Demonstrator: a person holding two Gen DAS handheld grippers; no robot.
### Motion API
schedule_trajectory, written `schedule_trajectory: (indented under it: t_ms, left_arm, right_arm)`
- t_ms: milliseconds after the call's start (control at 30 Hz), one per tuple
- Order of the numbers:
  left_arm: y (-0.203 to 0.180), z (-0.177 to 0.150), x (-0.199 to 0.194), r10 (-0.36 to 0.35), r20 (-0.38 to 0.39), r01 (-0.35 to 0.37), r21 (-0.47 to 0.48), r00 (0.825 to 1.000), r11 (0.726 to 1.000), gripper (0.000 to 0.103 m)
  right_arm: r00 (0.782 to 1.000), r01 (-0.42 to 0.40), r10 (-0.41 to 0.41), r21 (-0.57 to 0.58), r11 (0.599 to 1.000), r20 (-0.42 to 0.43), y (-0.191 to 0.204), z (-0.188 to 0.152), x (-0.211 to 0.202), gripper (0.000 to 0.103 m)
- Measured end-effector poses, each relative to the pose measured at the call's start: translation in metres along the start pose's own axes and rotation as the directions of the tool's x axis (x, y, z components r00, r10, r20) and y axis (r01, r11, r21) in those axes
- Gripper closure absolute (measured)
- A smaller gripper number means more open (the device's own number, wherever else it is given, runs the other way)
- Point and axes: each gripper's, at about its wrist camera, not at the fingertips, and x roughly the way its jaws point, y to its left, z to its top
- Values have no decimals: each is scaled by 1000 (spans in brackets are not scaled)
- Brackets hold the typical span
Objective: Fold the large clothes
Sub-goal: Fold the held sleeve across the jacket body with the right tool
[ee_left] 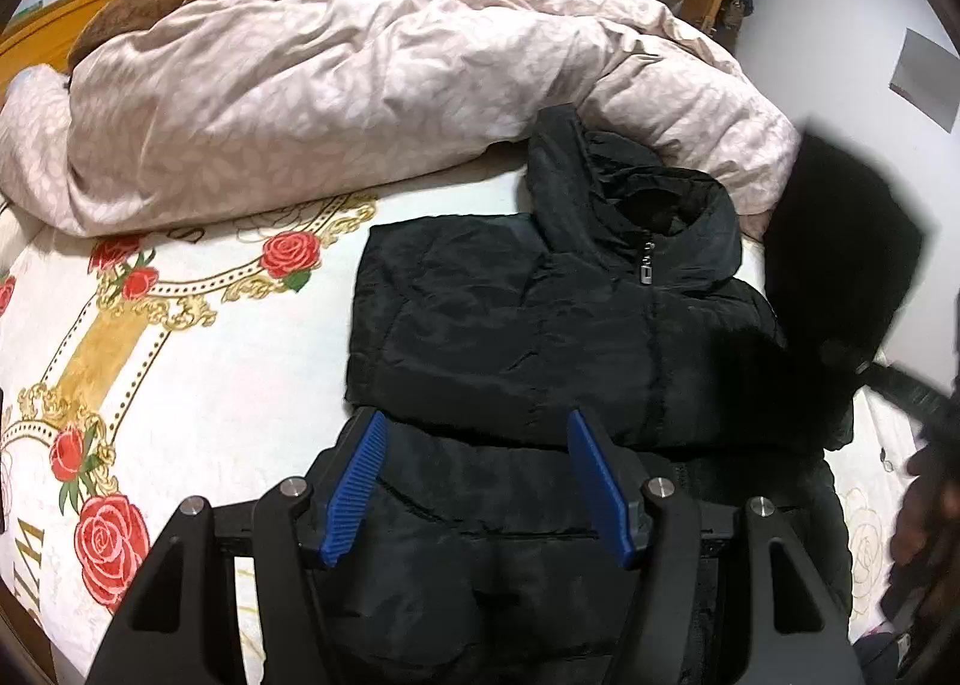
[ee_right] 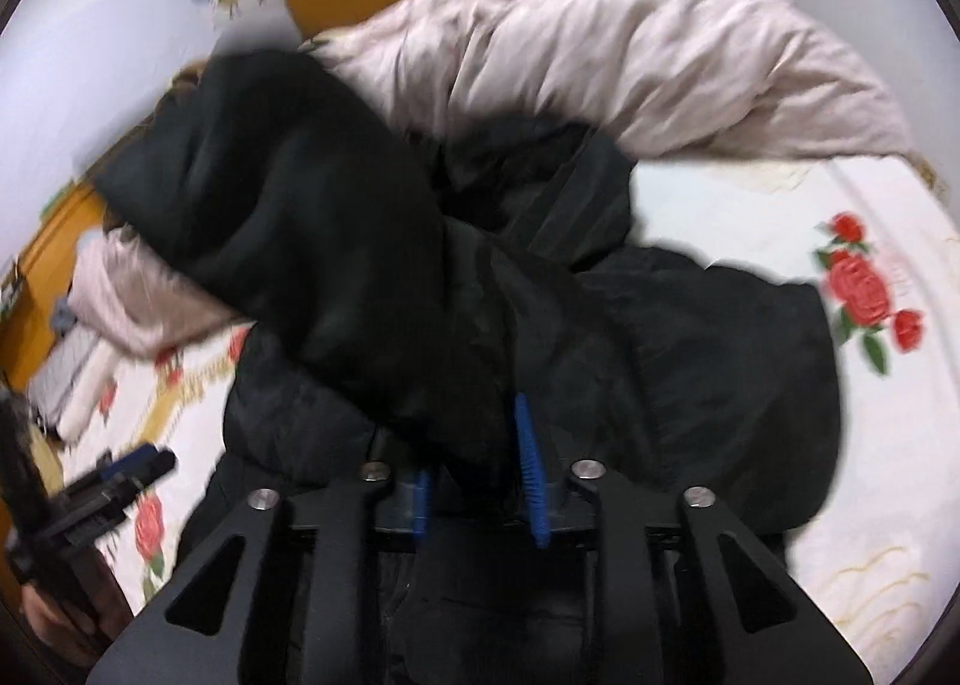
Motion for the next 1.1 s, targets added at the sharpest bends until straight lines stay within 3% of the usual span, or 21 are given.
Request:
schedule_trajectory:
  t_ms: [100, 267, 367, 467, 567, 667, 700, 733, 833, 867, 1000, 1100]
  left_arm:
    - [5, -1, 6, -8, -12, 8, -17, 1000, 1000, 38]
    - [-6, -1, 10, -50, -15, 50, -8, 999, 999, 38]
    - [-20, 6, 18, -91, -21, 91, 0, 996, 996, 37]
    - [-38, 17, 33, -144, -29, 144, 13, 989, 989, 29]
    - [-61, 29, 61, -192, -62, 194, 30, 979, 980, 29]
    - [-79, 37, 98, -208, -115, 213, 32, 971, 977, 29]
    - [-85, 38, 112, -200, -137, 206, 38, 970, 978, 33]
    - [-88, 38, 122, -200, -155, 209, 39, 967, 977, 54]
    - [-94, 37, 130, -174, -153, 185, 62, 973, 981, 86]
    - [-94, 38, 125, -174, -127, 185, 73, 976, 980, 89]
    - [-93, 36, 110, -59, -38, 65, 172, 997, 983, 93]
    - [-78, 32, 122, -46, -63, 55, 146, 997, 988, 93]
  right_arm:
    - [999, -2, 1, -29, 1000, -54, -1, -15, 20, 51]
    - [997, -15, 13, -36, 999, -74, -2, -28, 24, 47]
    - [998, -32, 30, -37, 999, -46, 0, -27, 8, 46]
    - [999, -32, 32, -36, 999, 17, -4, -26, -16, 46]
    - [996, 53, -51, -18, 998, 77, -26, -25, -33, 46]
    - [989, 125, -128, 39, 991, 77, -60, -24, -35, 46]
    - [984, 156, -161, 72, 985, 71, -76, -23, -33, 46]
    - [981, 177, -184, 93, 980, 68, -88, -23, -32, 46]
    - [975, 211, -218, 125, 969, 50, -114, -22, -25, 46]
    - [974, 215, -223, 130, 968, 48, -121, -21, -21, 46]
    - [976, 203, -209, 105, 974, 56, -123, -14, -6, 46]
    - [979, 193, -197, 83, 978, 43, -119, -16, 16, 46]
